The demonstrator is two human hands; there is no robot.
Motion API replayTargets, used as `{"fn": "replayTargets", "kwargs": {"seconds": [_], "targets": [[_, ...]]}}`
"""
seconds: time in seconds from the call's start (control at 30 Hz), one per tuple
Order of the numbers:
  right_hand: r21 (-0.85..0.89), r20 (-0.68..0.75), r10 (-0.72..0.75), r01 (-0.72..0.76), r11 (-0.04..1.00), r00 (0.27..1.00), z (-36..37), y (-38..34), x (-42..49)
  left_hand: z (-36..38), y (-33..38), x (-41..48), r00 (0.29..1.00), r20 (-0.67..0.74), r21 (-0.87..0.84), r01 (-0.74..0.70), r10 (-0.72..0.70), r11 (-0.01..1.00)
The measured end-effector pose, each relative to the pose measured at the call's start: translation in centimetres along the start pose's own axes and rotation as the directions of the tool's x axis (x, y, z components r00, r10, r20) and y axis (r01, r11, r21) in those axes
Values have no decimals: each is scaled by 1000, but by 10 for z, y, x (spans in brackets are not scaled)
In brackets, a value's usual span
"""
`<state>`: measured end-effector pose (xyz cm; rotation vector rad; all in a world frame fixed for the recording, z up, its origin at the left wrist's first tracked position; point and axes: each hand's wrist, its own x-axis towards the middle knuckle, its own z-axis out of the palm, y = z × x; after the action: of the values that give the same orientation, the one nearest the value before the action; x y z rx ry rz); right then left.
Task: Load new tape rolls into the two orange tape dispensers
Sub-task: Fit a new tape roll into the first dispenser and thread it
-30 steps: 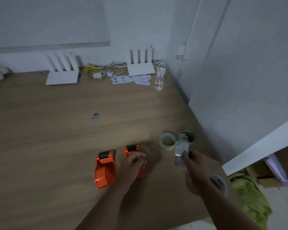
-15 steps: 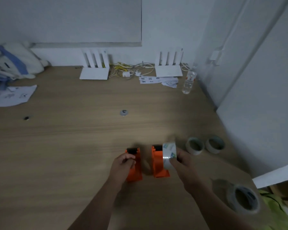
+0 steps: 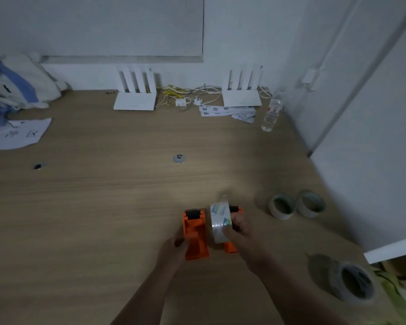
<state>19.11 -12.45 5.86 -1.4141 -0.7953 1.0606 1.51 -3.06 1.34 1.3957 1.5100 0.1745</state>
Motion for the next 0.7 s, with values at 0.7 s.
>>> {"fn": "replayTargets", "kwargs": {"seconds": [0.7], "targets": [[-18,-15,58,-58,998,998,28,7,2,1,31,-15,998,58,-419,-5,32,908]]}}
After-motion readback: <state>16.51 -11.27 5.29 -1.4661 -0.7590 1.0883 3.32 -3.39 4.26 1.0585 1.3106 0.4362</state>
